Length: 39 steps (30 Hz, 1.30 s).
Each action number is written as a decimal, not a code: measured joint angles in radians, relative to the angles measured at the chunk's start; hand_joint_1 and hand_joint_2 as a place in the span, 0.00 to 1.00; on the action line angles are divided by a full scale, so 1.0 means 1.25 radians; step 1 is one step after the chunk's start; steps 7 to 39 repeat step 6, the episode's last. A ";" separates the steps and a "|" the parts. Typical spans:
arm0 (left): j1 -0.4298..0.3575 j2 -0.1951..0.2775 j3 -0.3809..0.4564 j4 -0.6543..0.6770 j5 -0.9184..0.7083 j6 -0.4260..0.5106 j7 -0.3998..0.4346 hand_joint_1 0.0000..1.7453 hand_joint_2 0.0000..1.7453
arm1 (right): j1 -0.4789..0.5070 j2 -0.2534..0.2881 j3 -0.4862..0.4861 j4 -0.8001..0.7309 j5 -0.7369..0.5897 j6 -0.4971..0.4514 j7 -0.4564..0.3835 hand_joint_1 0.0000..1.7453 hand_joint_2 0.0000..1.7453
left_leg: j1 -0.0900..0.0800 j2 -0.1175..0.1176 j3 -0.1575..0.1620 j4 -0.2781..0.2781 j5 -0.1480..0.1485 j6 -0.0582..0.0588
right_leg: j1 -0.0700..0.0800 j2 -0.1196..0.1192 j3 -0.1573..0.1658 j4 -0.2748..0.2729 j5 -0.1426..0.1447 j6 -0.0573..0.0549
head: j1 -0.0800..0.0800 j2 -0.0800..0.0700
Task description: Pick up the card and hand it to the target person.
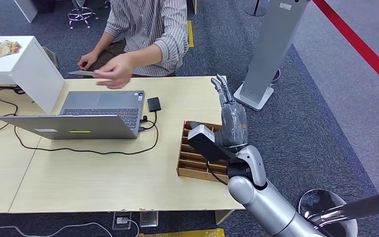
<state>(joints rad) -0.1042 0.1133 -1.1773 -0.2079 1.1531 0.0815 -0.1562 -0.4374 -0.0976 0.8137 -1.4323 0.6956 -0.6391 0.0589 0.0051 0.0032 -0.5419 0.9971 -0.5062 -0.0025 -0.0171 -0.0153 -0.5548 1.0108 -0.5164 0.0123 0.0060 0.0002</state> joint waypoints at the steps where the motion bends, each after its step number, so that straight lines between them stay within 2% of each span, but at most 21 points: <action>1: 0.000 0.000 0.000 0.000 0.002 0.001 0.002 0.00 0.00 | 0.007 -0.001 -0.003 -0.002 -0.031 0.001 -0.002 0.00 1.00 | 0.000 0.000 0.000 0.000 0.000 0.000 | 0.000 0.000 0.000 0.000 0.000 0.000 | 0.000 0.000; 6: 0.001 0.000 0.004 0.000 0.015 0.003 0.014 0.00 0.00 | 0.046 -0.010 -0.023 -0.023 -0.207 0.022 -0.036 0.00 1.00 | 0.000 0.000 0.000 0.000 0.000 0.000 | 0.000 0.000 0.000 0.000 0.000 0.000 | 0.000 0.000; 39: 0.001 0.000 0.004 0.000 0.015 0.003 0.014 0.00 0.00 | 0.046 -0.010 -0.023 -0.023 -0.207 0.022 -0.036 0.00 1.00 | 0.000 0.000 0.000 0.000 0.000 0.000 | 0.000 0.000 0.000 0.000 0.000 0.000 | 0.000 0.000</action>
